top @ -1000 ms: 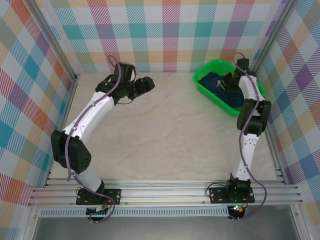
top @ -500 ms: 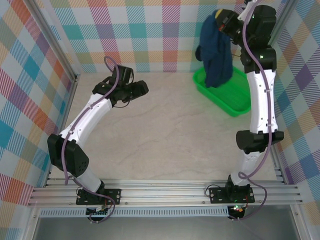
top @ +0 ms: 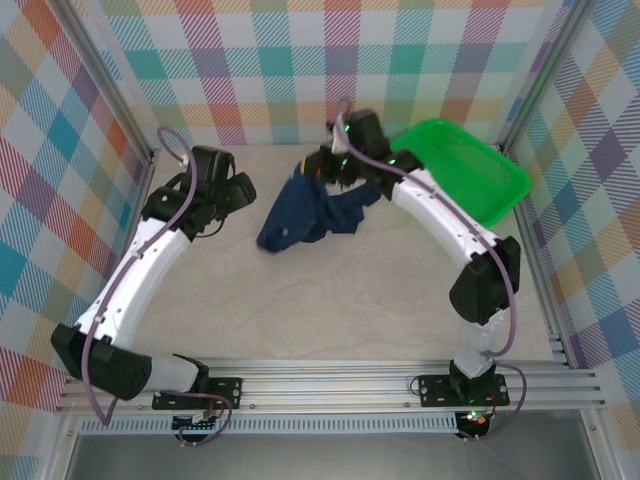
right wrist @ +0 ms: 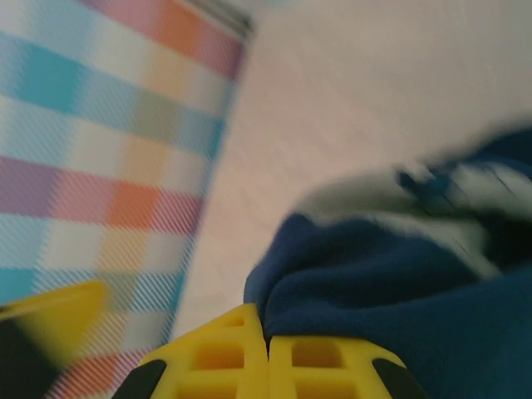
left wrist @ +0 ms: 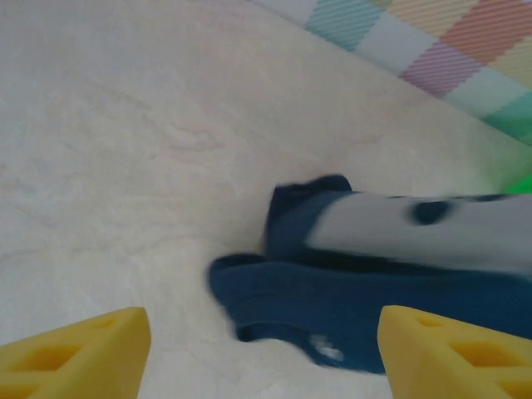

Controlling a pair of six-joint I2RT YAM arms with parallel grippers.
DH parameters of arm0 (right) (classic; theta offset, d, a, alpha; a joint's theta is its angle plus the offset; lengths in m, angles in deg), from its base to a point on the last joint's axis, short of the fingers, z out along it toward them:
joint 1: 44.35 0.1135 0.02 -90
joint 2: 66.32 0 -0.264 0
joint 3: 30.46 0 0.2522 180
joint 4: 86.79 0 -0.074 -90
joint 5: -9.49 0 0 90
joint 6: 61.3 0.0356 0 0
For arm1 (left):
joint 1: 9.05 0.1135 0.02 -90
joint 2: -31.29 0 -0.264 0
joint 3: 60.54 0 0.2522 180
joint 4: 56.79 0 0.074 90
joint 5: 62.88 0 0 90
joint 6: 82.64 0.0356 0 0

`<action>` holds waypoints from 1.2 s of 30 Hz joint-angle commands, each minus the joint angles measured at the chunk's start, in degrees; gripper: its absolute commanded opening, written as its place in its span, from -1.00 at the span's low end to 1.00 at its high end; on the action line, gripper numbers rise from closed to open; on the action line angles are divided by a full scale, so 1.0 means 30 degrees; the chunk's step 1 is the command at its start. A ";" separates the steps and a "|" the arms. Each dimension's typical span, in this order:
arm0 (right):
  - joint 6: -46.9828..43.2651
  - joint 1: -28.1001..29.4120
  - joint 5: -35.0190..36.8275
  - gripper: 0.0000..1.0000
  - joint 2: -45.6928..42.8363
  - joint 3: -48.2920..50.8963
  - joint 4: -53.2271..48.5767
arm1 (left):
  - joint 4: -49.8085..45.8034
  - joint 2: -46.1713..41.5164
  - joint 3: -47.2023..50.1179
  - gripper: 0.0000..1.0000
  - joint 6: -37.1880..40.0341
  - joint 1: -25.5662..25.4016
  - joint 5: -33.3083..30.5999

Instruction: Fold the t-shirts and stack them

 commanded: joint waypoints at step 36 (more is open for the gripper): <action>0.1249 -0.4416 0.1611 -0.32 0.7296 0.0538 -0.2408 | -0.0643 1.4800 -0.5185 -0.75 0.4287 -0.6185 -0.5727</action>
